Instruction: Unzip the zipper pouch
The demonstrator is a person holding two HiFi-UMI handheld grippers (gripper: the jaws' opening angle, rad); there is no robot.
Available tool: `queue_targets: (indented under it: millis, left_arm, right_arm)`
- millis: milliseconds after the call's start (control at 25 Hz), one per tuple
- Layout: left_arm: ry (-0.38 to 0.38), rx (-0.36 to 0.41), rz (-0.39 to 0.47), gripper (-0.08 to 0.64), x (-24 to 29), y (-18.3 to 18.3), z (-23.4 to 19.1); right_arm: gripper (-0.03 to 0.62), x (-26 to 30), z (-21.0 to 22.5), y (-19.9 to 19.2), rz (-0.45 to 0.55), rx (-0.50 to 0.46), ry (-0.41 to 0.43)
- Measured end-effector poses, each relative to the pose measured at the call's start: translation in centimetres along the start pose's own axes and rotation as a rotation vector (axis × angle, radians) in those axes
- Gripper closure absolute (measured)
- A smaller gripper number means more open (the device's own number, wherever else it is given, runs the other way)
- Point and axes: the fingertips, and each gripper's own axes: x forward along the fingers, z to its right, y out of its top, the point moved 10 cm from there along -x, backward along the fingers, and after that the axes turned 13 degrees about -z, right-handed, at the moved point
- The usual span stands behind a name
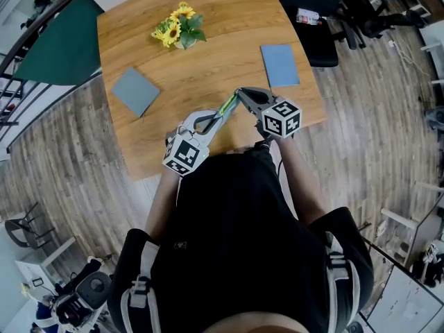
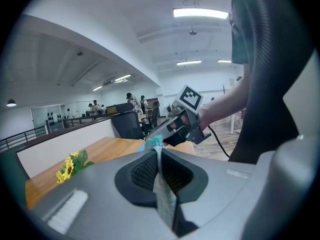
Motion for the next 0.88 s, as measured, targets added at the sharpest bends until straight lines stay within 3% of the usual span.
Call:
queue_targets:
  millis: [880]
  left_arm:
    - [-0.019, -0.026, 0.033, 0.551, -0.42, 0.14, -0.61]
  right_arm:
    - [0.584, -0.05, 0.95, -0.10, 0.001, 0.005, -0.047]
